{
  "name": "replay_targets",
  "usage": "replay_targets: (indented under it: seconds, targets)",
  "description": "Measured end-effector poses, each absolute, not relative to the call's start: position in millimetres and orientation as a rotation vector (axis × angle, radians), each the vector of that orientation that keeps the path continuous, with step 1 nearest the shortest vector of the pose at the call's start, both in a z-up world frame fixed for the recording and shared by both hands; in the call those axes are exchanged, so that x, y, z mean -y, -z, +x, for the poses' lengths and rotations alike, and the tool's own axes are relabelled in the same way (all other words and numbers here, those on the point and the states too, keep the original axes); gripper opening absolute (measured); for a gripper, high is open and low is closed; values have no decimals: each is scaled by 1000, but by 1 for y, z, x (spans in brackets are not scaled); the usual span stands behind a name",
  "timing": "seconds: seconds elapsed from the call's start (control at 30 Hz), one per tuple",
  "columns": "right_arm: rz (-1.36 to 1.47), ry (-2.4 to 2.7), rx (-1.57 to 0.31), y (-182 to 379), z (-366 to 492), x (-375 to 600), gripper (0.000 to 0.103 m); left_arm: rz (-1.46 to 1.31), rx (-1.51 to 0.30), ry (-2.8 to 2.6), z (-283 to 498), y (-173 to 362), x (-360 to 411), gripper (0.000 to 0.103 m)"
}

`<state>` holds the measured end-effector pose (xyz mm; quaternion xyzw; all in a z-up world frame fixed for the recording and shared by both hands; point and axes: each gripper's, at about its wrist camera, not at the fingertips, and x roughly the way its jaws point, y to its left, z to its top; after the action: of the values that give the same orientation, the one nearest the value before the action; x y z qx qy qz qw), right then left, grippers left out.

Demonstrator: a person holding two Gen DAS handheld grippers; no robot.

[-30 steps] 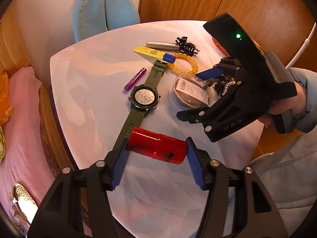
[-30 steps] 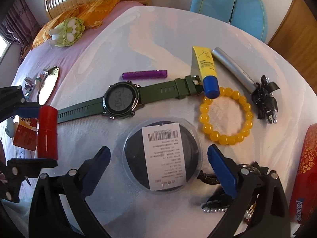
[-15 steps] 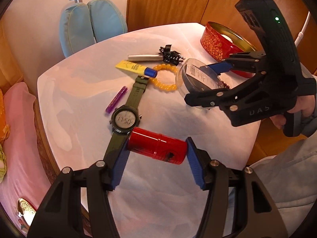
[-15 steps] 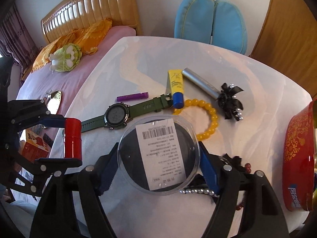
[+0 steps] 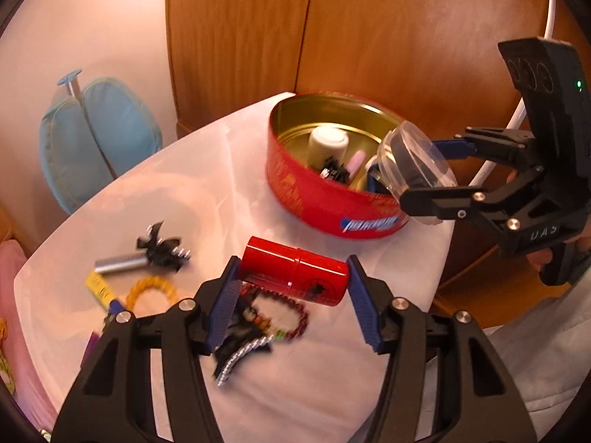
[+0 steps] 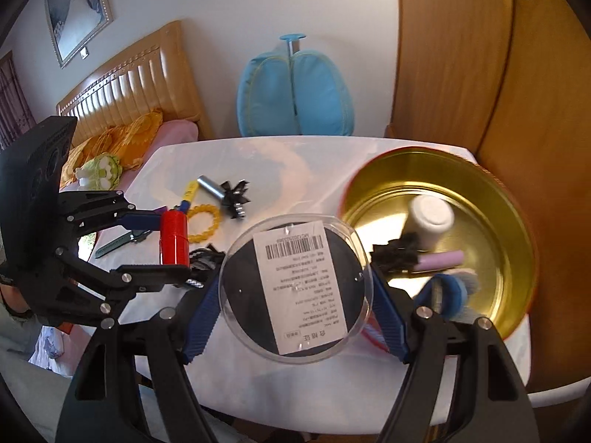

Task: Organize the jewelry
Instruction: 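Place the clear watch box and red lipstick tube into the red tin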

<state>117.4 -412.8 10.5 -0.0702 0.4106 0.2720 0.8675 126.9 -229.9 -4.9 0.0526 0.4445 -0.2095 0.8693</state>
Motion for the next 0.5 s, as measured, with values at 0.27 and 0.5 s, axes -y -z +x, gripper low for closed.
replay_targets:
  seconds: [0.27,0.5]
  targets:
    - [-57,-445,-890,5,159,490,76,173,-949,539,177,1,315,57]
    - [-22,-368,-962,29,223,501,76,266,-960,629,250,13,344,57]
